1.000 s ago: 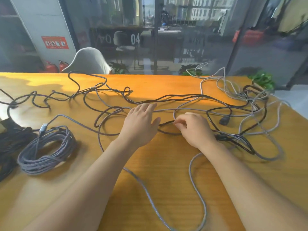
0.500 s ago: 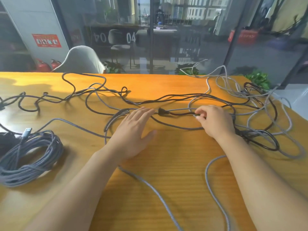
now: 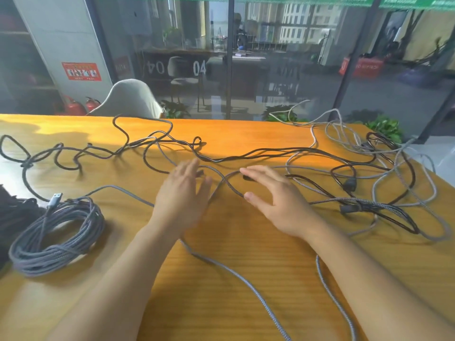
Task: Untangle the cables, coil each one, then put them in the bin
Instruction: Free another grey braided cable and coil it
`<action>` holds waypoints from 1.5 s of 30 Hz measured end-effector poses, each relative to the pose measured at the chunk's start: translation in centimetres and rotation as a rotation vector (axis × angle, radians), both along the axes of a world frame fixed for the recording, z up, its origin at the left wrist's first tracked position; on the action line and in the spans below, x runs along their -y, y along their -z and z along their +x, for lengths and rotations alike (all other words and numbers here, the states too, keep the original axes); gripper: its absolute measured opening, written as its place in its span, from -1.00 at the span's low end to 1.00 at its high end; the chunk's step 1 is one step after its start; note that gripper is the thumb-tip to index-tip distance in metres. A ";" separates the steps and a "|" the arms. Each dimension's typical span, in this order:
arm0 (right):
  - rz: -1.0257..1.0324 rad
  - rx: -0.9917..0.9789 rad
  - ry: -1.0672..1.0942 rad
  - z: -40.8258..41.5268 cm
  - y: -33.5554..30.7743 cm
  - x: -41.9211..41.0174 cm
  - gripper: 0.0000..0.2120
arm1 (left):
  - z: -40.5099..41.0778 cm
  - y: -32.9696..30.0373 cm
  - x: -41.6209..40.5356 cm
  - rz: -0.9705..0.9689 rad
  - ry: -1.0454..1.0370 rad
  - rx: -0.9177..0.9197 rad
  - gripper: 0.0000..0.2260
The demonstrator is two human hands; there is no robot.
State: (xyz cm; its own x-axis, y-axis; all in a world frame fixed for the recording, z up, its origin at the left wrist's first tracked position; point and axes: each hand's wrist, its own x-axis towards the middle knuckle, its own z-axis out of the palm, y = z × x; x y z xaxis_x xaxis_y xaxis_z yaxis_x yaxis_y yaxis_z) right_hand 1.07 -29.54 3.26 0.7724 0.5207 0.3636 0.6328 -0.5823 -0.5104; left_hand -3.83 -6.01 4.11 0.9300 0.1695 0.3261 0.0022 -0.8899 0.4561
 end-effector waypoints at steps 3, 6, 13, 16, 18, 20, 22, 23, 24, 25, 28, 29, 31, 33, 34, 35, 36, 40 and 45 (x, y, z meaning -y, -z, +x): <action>-0.011 -0.022 -0.025 -0.3 0.3 -1.1 -0.50 | 0.0 1.2 1.9 -0.089 0.213 -0.182 -0.48; -0.022 -0.085 -0.068 -0.4 0.6 -1.5 -0.48 | 0.0 1.3 2.7 -0.212 0.375 -0.230 -0.53; -0.020 -0.041 0.094 -0.3 0.3 -1.0 -0.60 | -0.3 0.7 2.2 -0.413 0.389 -0.081 -0.68; -0.011 0.110 0.248 0.1 0.3 -0.5 -0.74 | -0.4 -0.3 1.8 -0.492 0.269 0.074 -0.83; -0.032 0.133 0.313 0.3 0.2 0.0 -0.77 | -0.5 -1.0 1.0 -0.465 0.159 0.198 -0.82; -0.040 0.146 0.350 0.3 0.1 0.2 -0.80 | -0.1 -1.0 -0.5 -0.325 0.022 0.362 -0.82; -0.018 0.156 0.353 0.3 0.0 0.2 -0.82 | 0.6 -0.7 -2.0 -0.206 -0.092 0.382 -0.74; -0.002 0.151 0.343 0.3 0.0 0.1 -0.83 | 0.7 -0.5 -2.7 -0.189 -0.132 0.328 -0.66; 0.015 0.132 0.329 0.3 0.0 0.2 -0.85 | 0.8 -0.3 -3.2 -0.193 -0.150 0.264 -0.59; 0.025 0.102 0.317 0.3 0.0 0.3 -0.88 | 0.9 0.0 -3.4 -0.202 -0.151 0.196 -0.55; 0.042 -0.002 0.317 0.6 0.1 0.9 -0.90 | 1.1 1.0 -3.2 -0.220 -0.096 0.008 -0.49; 0.084 -0.044 0.323 0.6 0.1 1.0 -0.88 | 1.1 1.2 -3.0 -0.227 -0.063 -0.031 -0.47; 0.267 -0.100 0.321 0.7 -0.1 1.0 -0.86 | 1.2 1.5 -2.6 -0.246 0.017 -0.044 -0.43; 0.519 -0.105 0.302 0.7 -0.6 1.0 -0.84 | 1.3 1.7 -2.5 -0.242 0.092 -0.047 -0.45; 0.634 -0.106 0.294 0.7 -0.8 1.1 -0.83 | 1.3 1.9 -2.5 -0.226 0.128 -0.053 -0.48; 0.729 -0.107 0.289 0.7 -1.1 1.2 -0.83 | 1.2 2.0 -2.4 -0.204 0.166 -0.062 -0.50; 0.798 -0.106 0.290 0.7 -1.3 1.3 -0.84 | 1.2 2.1 -2.1 -0.180 0.207 -0.067 -0.52; 0.816 -0.153 0.301 1.1 -1.3 1.5 -0.83 | 1.1 2.6 -0.6 -0.143 0.326 -0.020 -0.51; 0.365 0.124 0.243 0.6 -0.9 0.6 -0.64 | 1.5 3.0 0.8 -0.100 0.374 0.020 -0.54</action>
State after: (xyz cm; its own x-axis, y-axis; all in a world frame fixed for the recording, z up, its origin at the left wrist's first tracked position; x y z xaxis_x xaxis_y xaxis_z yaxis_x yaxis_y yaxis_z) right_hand 1.63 -30.14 4.20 0.7953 0.1503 0.5873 0.5695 -0.5171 -0.6389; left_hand -2.32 -6.80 1.11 0.9272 -0.1483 0.3439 -0.3238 -0.7790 0.5370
